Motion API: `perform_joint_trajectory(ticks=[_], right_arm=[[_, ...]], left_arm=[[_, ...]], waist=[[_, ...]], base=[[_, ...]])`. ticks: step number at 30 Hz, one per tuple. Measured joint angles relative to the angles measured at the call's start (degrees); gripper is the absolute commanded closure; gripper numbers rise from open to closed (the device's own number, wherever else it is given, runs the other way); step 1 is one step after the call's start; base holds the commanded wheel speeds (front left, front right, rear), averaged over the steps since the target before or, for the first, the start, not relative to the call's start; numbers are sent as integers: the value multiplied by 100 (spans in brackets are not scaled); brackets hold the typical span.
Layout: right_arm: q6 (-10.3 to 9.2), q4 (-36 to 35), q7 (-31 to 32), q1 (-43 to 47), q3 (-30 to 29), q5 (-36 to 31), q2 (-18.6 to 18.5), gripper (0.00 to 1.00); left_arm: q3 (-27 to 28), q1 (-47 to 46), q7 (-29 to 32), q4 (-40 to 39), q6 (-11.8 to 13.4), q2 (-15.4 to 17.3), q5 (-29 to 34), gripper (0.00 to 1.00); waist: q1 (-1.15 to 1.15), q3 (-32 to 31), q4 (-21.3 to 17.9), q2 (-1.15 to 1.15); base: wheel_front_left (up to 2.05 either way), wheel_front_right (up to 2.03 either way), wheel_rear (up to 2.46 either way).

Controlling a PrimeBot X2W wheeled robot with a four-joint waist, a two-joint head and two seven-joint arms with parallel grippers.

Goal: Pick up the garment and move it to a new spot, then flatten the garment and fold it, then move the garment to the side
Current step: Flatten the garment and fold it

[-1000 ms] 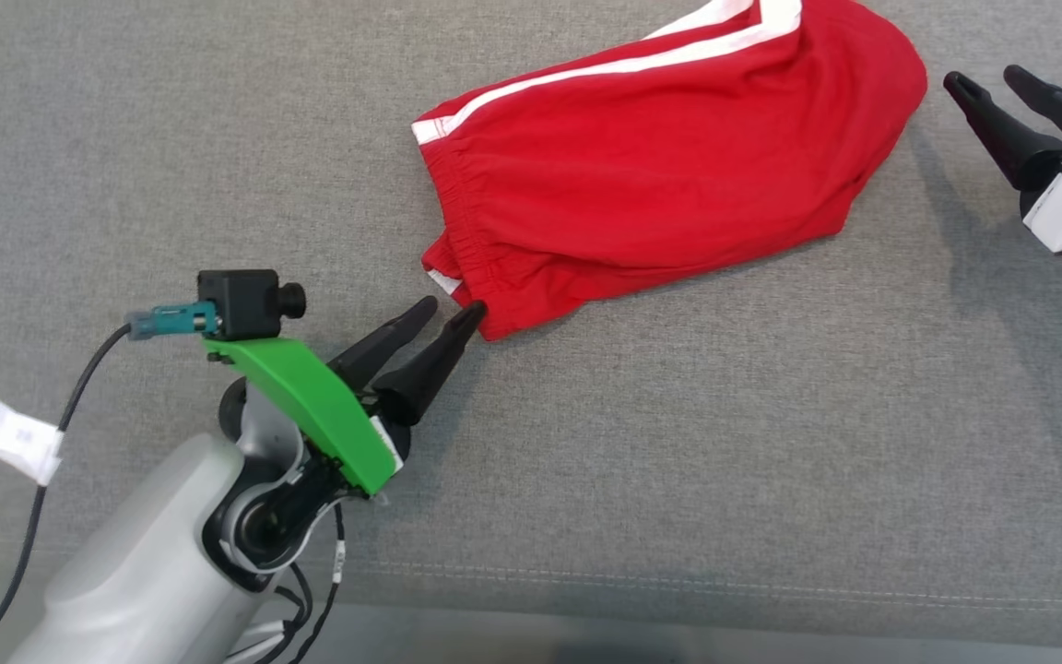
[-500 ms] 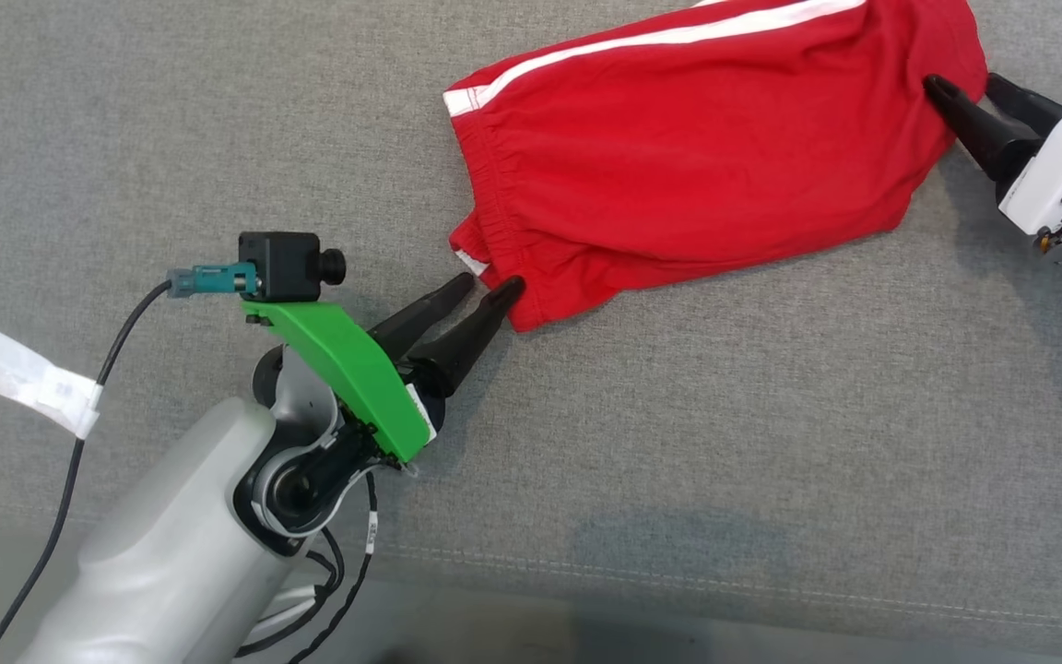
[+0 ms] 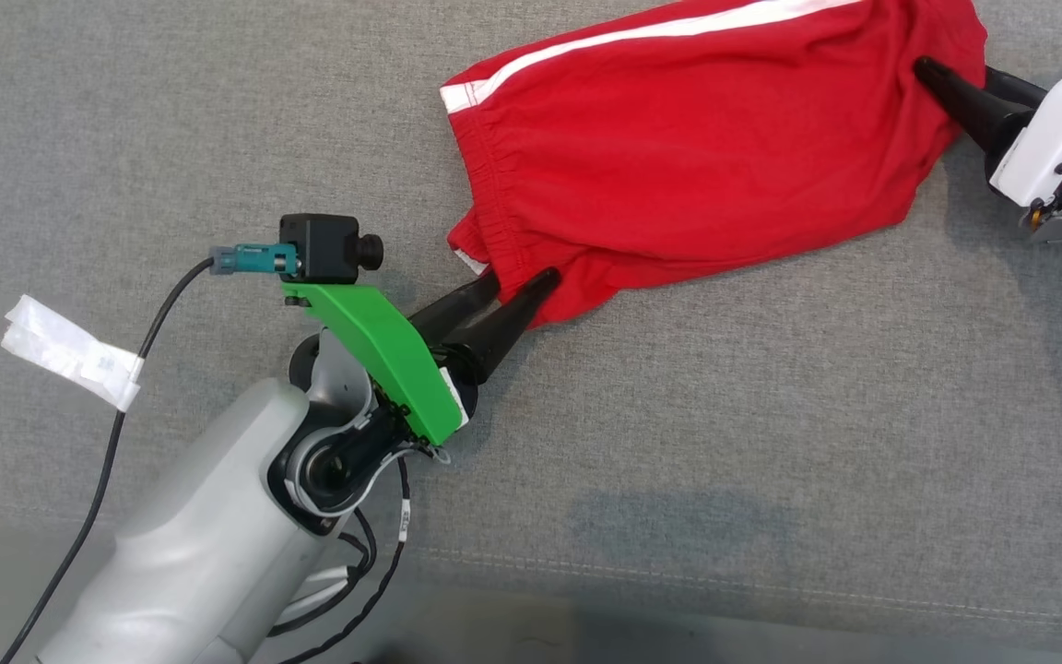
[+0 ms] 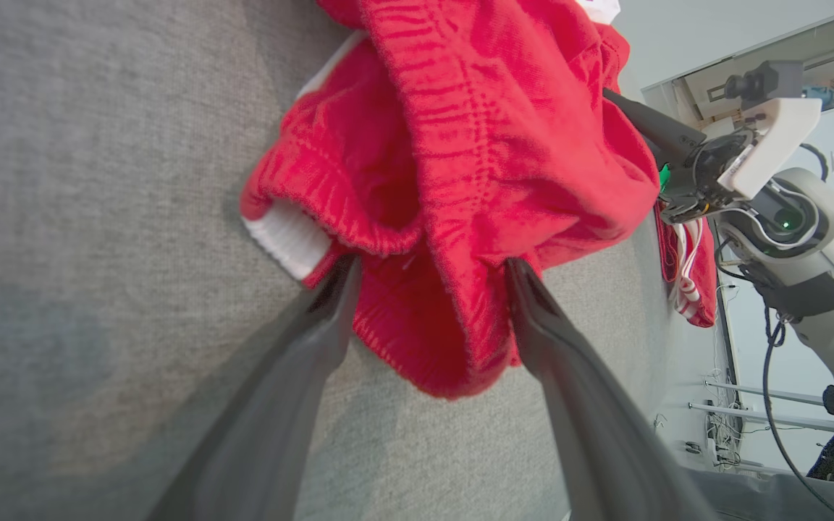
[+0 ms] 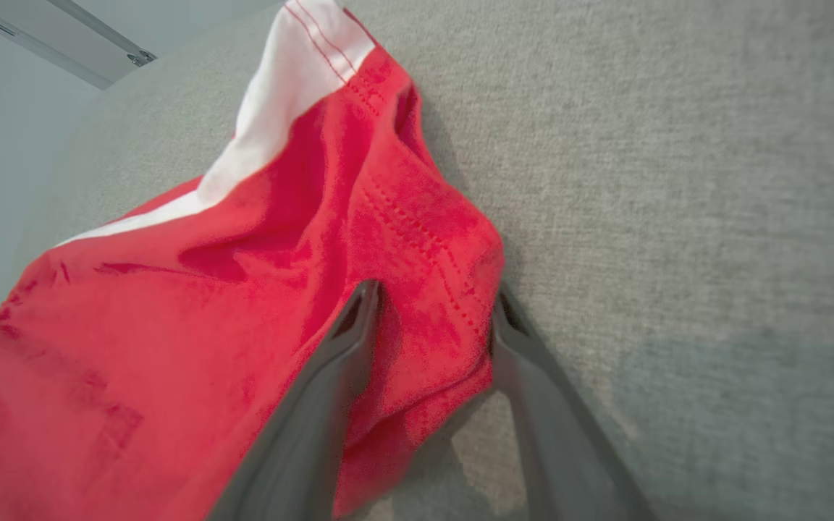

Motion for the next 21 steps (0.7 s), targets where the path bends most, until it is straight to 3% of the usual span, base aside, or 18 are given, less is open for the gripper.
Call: perform_joint_trajectory(ticks=[3,4,5,7,16,21], right_arm=[[16,41,102,-44,38,9,19,100],[47,47,131,-53,49,9,29,100],[48,55,158,-69,55,13,32,100],[49,63,211,-86,60,16,32,100],[98,66,423,-115,90,62,-36,100],[98,-75,552,-99,154,114,-90,100]], left_arm=[[-9,-55,24,108,-45,-76,-31,0],[-14,-80,52,137,-48,-92,-32,0],[-20,-99,53,164,-49,-101,-32,49],[-20,-118,62,214,-68,-108,-48,98],[-55,-136,356,319,-171,-48,-157,100],[-18,-132,461,318,-205,181,-357,100]], waist=[[0,2,-19,0],[0,1,-25,0],[0,-1,-31,0],[0,-6,-43,0],[0,-55,-62,0],[0,-130,-81,0]], base=[[0,0,0],[0,0,0],[0,0,0],[0,0,0],[0,0,0],[0,0,0]])
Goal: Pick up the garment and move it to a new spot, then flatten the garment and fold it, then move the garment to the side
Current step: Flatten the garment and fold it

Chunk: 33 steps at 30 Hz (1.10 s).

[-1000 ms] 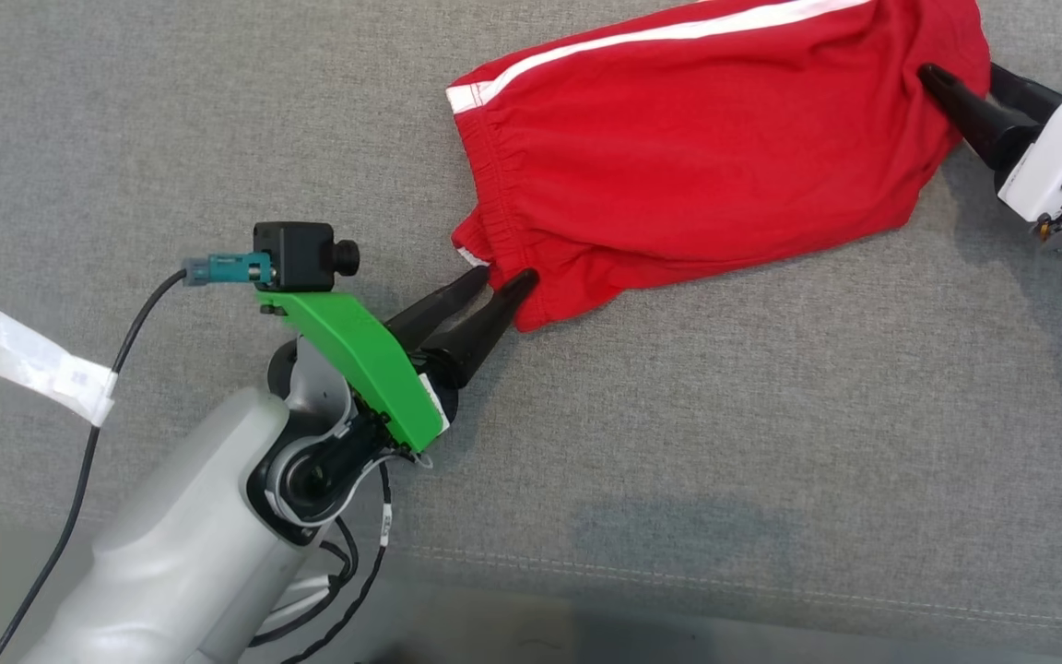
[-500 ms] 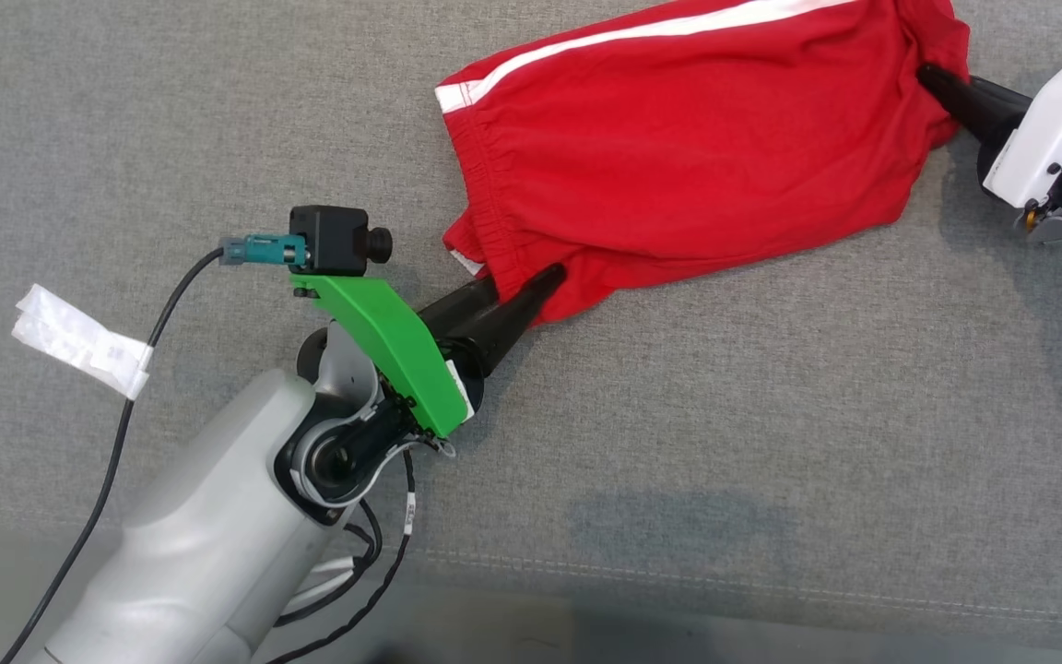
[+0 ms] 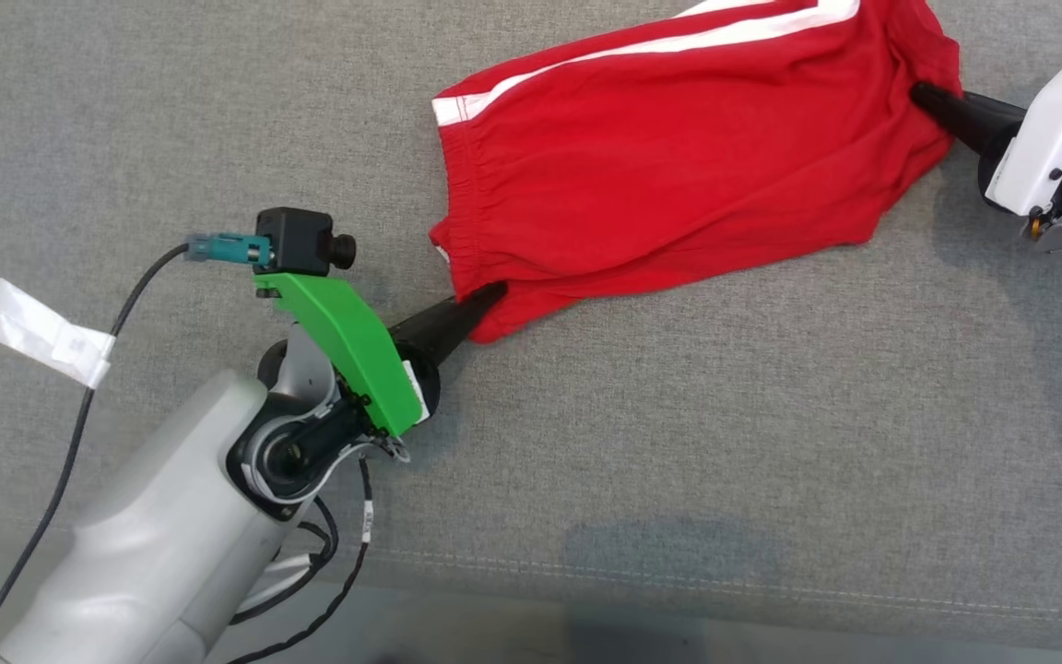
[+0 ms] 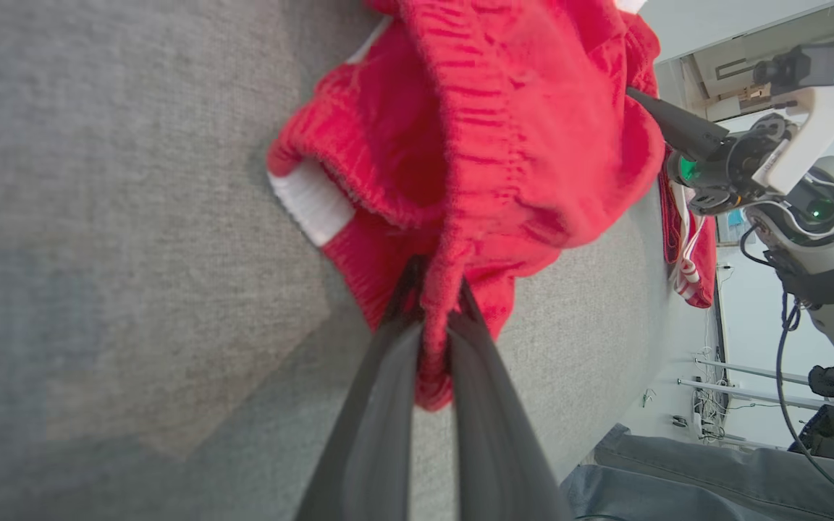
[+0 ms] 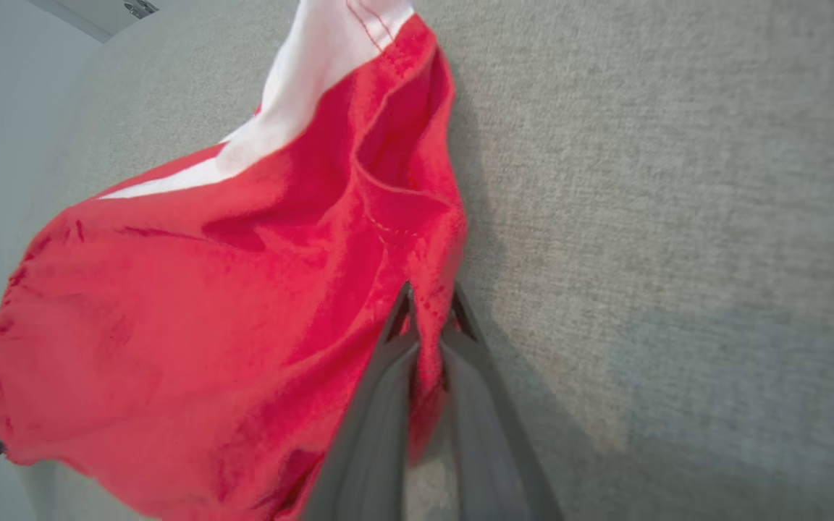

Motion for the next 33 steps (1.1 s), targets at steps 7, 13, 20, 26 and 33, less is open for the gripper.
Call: perform_joint_trajectory(ticks=[7,13,20,26,33], right_arm=[[5,-453,-79,313,-19,266,14,100],[51,-889,-444,947,-111,481,13,100],[52,-1434,-1050,1722,-288,749,133,100],[52,-1812,-1577,2310,-433,918,141,100],[53,-1981,-2073,2741,-619,970,63,100]], left_arm=[[183,98,53,20,-48,491,-79,100],[286,351,190,-42,-67,865,-267,100],[377,653,296,-216,-118,1365,-387,100],[447,800,315,-368,-123,1570,-427,27],[393,806,127,-533,-174,1567,-209,0]], waist=[[0,-127,-117,0],[0,-223,-337,0],[0,-288,-714,0],[0,-312,-1034,0],[0,-351,-1097,0]], base=[[0,0,0],[0,0,0],[0,0,0],[0,0,0],[0,0,0]])
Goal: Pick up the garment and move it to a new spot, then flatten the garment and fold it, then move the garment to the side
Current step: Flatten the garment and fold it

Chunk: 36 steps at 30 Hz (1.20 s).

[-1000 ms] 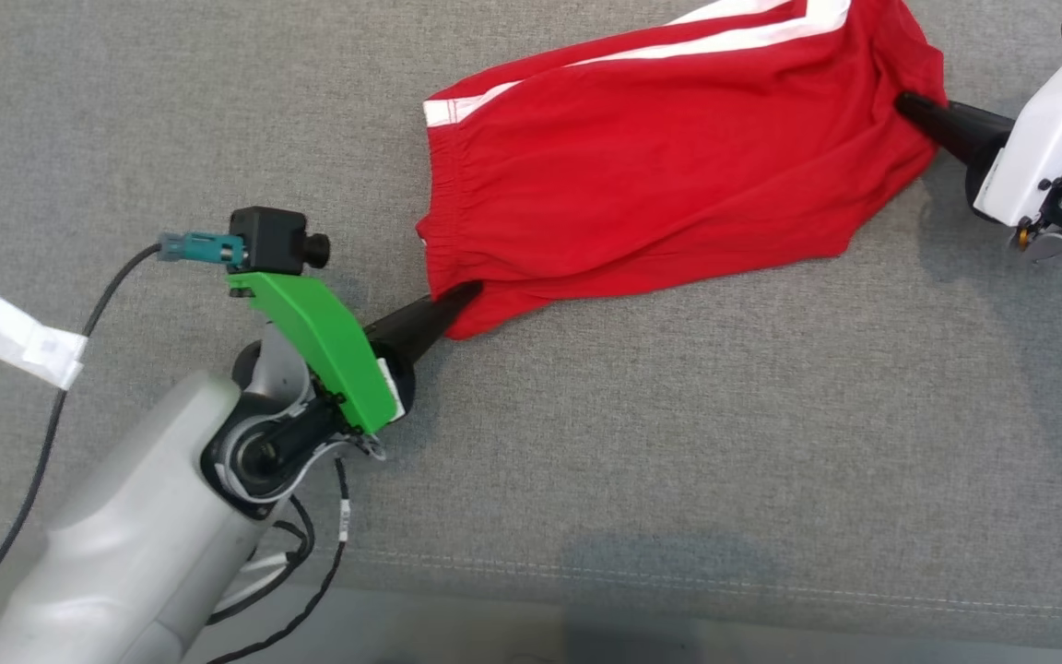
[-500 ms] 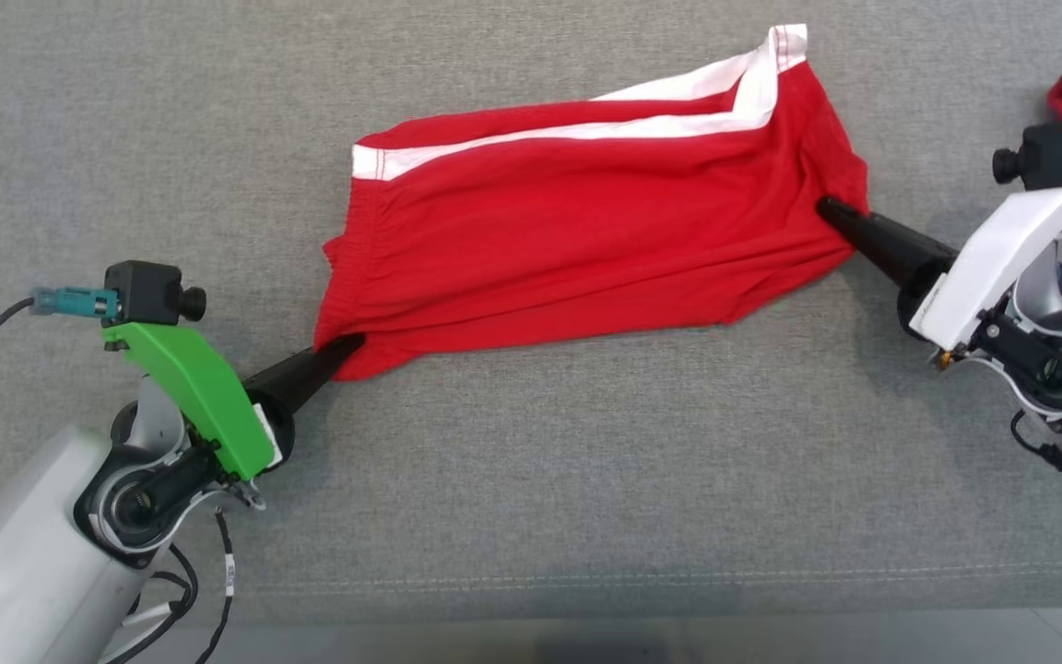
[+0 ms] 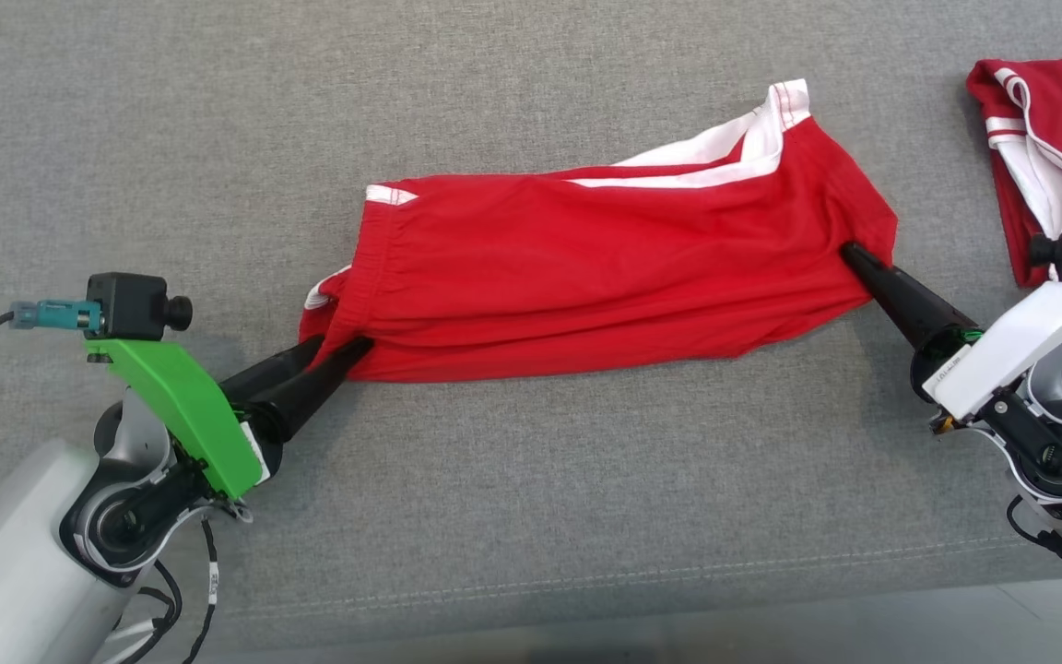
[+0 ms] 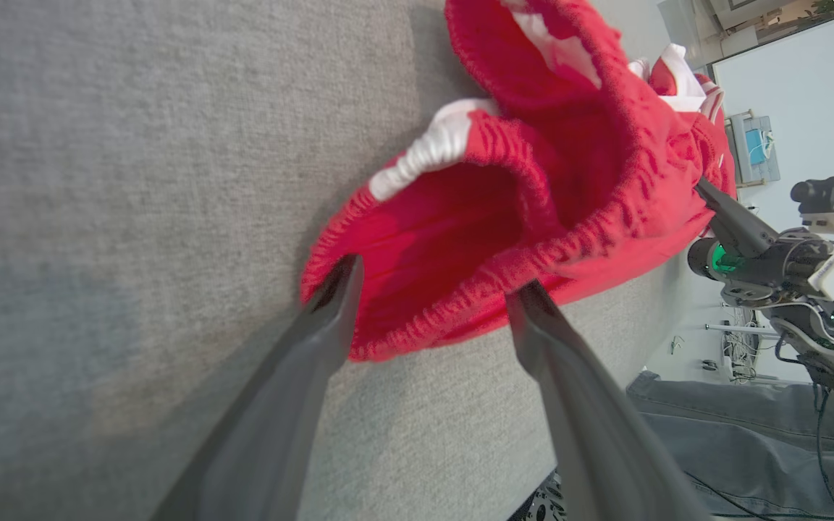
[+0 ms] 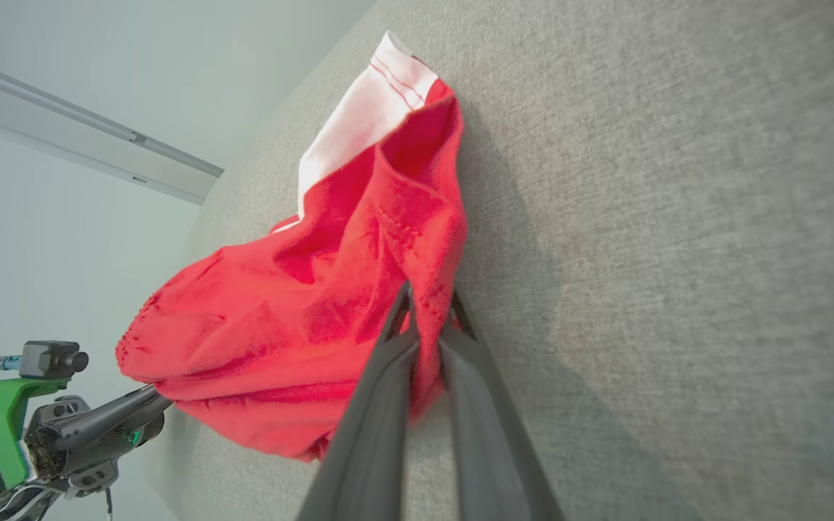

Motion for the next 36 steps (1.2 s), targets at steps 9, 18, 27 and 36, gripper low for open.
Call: perform_joint_trajectory(ticks=[9,18,27,36], right_arm=[[-3,-220,-587,288,-343,84,-44,100],[-59,-427,-829,702,-480,274,-162,100],[-166,-701,-1045,753,-880,327,-459,100],[-266,-1574,-724,571,-703,-341,-1238,100]], left_arm=[[-10,246,-414,-216,75,118,424,0],[-97,808,-748,-713,246,291,667,0],[154,838,-1529,-1032,764,497,1517,0],[151,1042,-1979,-1371,1026,325,1672,0]], waist=[[0,-103,227,0],[0,-212,429,0],[0,-222,506,0],[0,-152,694,0]], base=[[0,0,0],[0,0,0],[0,0,0],[0,0,0]])
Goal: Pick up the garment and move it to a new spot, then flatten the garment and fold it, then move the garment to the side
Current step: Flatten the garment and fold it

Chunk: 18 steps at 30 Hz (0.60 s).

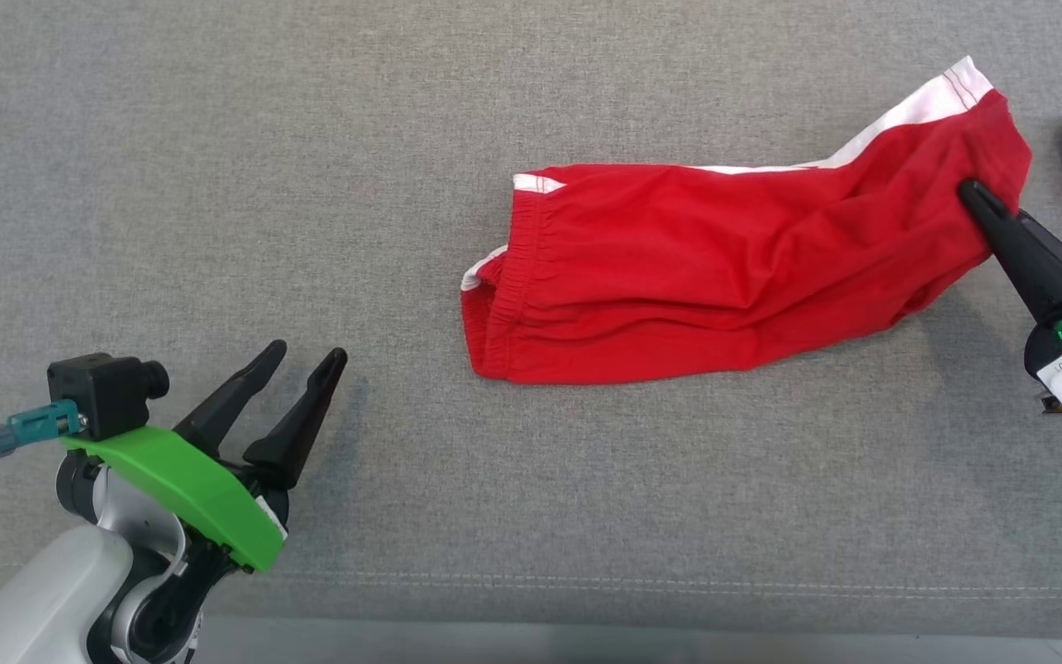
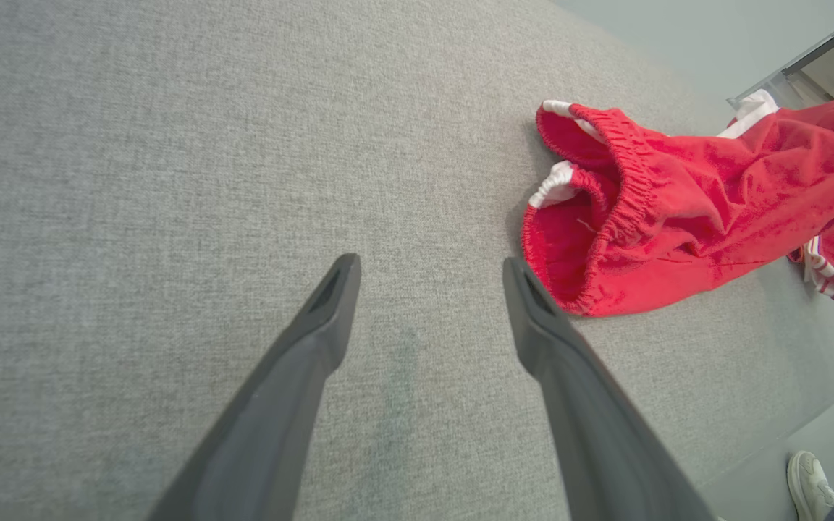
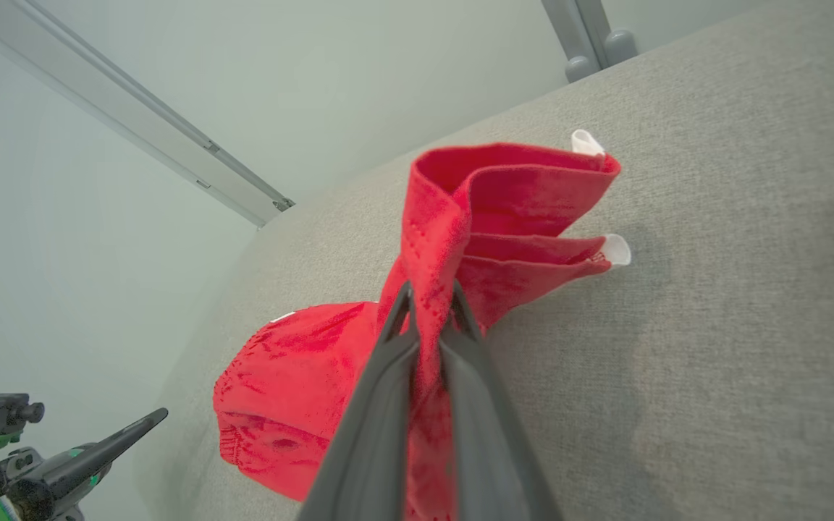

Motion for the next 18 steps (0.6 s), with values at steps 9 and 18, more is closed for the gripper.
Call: perform_joint_trajectory(ticks=[9,18], right_arm=[[-148,-642,1050,-605,619,-660,-391,100],[-433,-748,1883,-1094,1109,-873,3,100]], left_arm=[[-80,0,-302,-176,70,-169,352,0],[-186,1,-442,-194,75,-394,386,0]], waist=[[0,-36,242,0],[0,-134,595,0]], base=[[0,0,0],[0,0,0]])
